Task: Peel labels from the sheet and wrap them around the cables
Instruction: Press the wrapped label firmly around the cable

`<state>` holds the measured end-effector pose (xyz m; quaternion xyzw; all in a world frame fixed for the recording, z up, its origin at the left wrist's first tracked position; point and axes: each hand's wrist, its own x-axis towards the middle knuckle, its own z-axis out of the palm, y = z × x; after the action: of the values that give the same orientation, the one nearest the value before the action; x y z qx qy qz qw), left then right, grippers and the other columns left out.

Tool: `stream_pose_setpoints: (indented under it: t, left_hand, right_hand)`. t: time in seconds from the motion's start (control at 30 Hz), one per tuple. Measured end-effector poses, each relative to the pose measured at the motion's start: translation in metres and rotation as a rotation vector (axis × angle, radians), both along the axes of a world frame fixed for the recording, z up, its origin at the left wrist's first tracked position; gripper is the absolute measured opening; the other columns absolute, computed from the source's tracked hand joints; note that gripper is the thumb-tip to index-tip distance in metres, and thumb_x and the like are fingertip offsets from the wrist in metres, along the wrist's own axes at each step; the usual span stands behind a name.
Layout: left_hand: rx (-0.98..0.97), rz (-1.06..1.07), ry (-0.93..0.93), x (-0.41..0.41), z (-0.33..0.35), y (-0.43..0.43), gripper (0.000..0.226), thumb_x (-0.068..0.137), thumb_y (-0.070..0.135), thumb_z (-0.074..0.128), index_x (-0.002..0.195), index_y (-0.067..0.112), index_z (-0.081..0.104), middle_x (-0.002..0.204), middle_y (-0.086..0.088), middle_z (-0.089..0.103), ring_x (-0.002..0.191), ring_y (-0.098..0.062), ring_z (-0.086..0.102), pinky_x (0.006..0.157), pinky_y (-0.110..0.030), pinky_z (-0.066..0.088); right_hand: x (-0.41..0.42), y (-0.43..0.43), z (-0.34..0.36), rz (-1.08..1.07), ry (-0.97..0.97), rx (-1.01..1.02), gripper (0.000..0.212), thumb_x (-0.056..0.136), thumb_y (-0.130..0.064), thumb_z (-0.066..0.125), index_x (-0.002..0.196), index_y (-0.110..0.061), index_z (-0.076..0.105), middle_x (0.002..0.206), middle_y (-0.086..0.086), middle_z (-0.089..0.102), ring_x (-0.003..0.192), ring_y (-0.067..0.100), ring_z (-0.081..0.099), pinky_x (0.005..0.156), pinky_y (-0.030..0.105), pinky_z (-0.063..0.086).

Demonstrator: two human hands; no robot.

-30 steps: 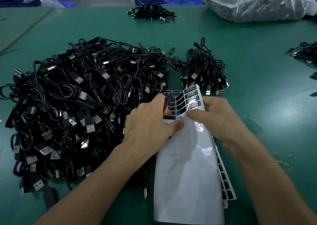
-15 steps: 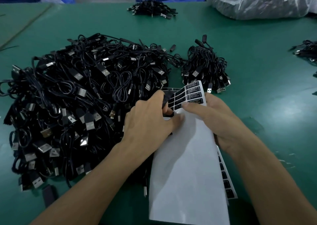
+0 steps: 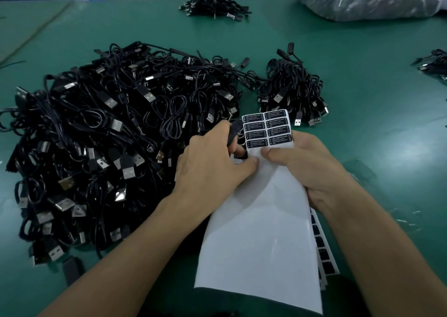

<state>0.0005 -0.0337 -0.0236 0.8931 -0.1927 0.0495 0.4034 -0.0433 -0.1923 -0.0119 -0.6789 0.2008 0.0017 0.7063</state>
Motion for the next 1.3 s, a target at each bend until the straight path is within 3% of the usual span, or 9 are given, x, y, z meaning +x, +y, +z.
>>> stream_pose_setpoints:
  t: [0.2, 0.3, 0.5, 0.67, 0.8, 1.0, 1.1, 1.2, 1.3]
  left_hand:
    - [-0.055, -0.031, 0.065, 0.002, 0.002, 0.001, 0.042, 0.066, 0.04, 0.073, 0.069, 0.029, 0.032, 0.076, 0.023, 0.072, 0.058, -0.012, 0.057, 0.061, -0.036, 0.05]
    - [-0.104, -0.056, 0.101, 0.004, 0.003, 0.002, 0.039, 0.065, 0.035, 0.072, 0.069, 0.029, 0.033, 0.075, 0.021, 0.073, 0.061, -0.021, 0.067, 0.064, -0.047, 0.057]
    - [-0.107, -0.097, 0.075, 0.012, 0.0, 0.006, 0.045, 0.075, 0.02, 0.079, 0.069, 0.025, 0.034, 0.074, 0.022, 0.073, 0.057, -0.003, 0.065, 0.061, -0.036, 0.054]
    - [-0.098, -0.068, 0.058, 0.013, -0.003, 0.007, 0.037, 0.077, 0.016, 0.069, 0.066, 0.027, 0.035, 0.074, 0.011, 0.074, 0.068, -0.018, 0.07, 0.064, -0.047, 0.057]
    - [-0.113, -0.071, 0.076, 0.01, 0.002, 0.005, 0.032, 0.069, 0.023, 0.067, 0.066, 0.023, 0.035, 0.072, 0.016, 0.073, 0.061, -0.005, 0.061, 0.061, -0.039, 0.054]
    - [-0.098, -0.102, 0.12, 0.007, 0.009, 0.007, 0.045, 0.06, 0.036, 0.078, 0.067, 0.028, 0.034, 0.074, 0.015, 0.074, 0.071, -0.016, 0.067, 0.067, -0.046, 0.057]
    - [-0.096, -0.11, 0.113, 0.007, 0.009, 0.007, 0.047, 0.058, 0.035, 0.081, 0.069, 0.026, 0.036, 0.073, 0.021, 0.073, 0.073, -0.016, 0.067, 0.067, -0.047, 0.056]
    - [-0.102, -0.109, 0.104, 0.007, 0.008, 0.007, 0.046, 0.059, 0.034, 0.082, 0.068, 0.03, 0.037, 0.073, 0.019, 0.073, 0.072, -0.016, 0.067, 0.067, -0.047, 0.057]
    - [-0.11, -0.118, 0.11, 0.008, 0.009, 0.008, 0.041, 0.059, 0.034, 0.082, 0.066, 0.049, 0.045, 0.073, 0.022, 0.072, 0.069, -0.011, 0.066, 0.067, -0.044, 0.057]
  right_hand:
    - [0.001, 0.0, 0.0, 0.004, -0.01, 0.03, 0.016, 0.092, 0.007, 0.062, 0.099, -0.005, 0.071, 0.085, 0.009, 0.078, 0.067, 0.02, 0.074, 0.054, 0.029, 0.058]
    - [0.001, 0.0, 0.0, 0.001, -0.004, 0.038, 0.017, 0.092, 0.008, 0.061, 0.097, -0.006, 0.071, 0.086, 0.01, 0.078, 0.068, 0.021, 0.075, 0.055, 0.029, 0.059]
    - [0.002, -0.001, 0.0, 0.011, 0.007, 0.026, 0.019, 0.092, 0.006, 0.062, 0.105, -0.005, 0.071, 0.093, 0.011, 0.078, 0.076, 0.023, 0.076, 0.06, 0.031, 0.06]
    - [0.002, -0.001, 0.001, 0.022, 0.011, 0.021, 0.019, 0.092, 0.006, 0.062, 0.104, -0.005, 0.072, 0.092, 0.01, 0.078, 0.076, 0.022, 0.076, 0.058, 0.028, 0.059]
    - [0.001, -0.001, 0.002, 0.021, 0.002, 0.052, 0.02, 0.091, 0.008, 0.06, 0.101, -0.006, 0.071, 0.087, 0.01, 0.078, 0.069, 0.02, 0.075, 0.054, 0.027, 0.057]
    - [0.0, -0.004, 0.004, 0.111, 0.065, 0.103, 0.045, 0.081, -0.002, 0.077, 0.123, -0.002, 0.061, 0.107, 0.016, 0.076, 0.095, 0.034, 0.074, 0.088, 0.05, 0.059]
    - [-0.001, -0.003, 0.008, 0.111, 0.099, 0.143, 0.04, 0.081, 0.002, 0.076, 0.119, 0.002, 0.063, 0.099, 0.019, 0.076, 0.075, 0.027, 0.075, 0.067, 0.038, 0.063]
    - [-0.002, -0.003, 0.009, 0.089, 0.157, 0.152, 0.039, 0.081, -0.002, 0.077, 0.114, 0.002, 0.057, 0.068, 0.011, 0.069, 0.035, 0.01, 0.055, 0.032, 0.016, 0.04]
    - [-0.002, -0.007, 0.011, 0.156, 0.164, 0.173, 0.031, 0.074, -0.008, 0.076, 0.1, 0.001, 0.062, 0.057, 0.004, 0.061, 0.027, 0.003, 0.038, 0.026, 0.013, 0.025]
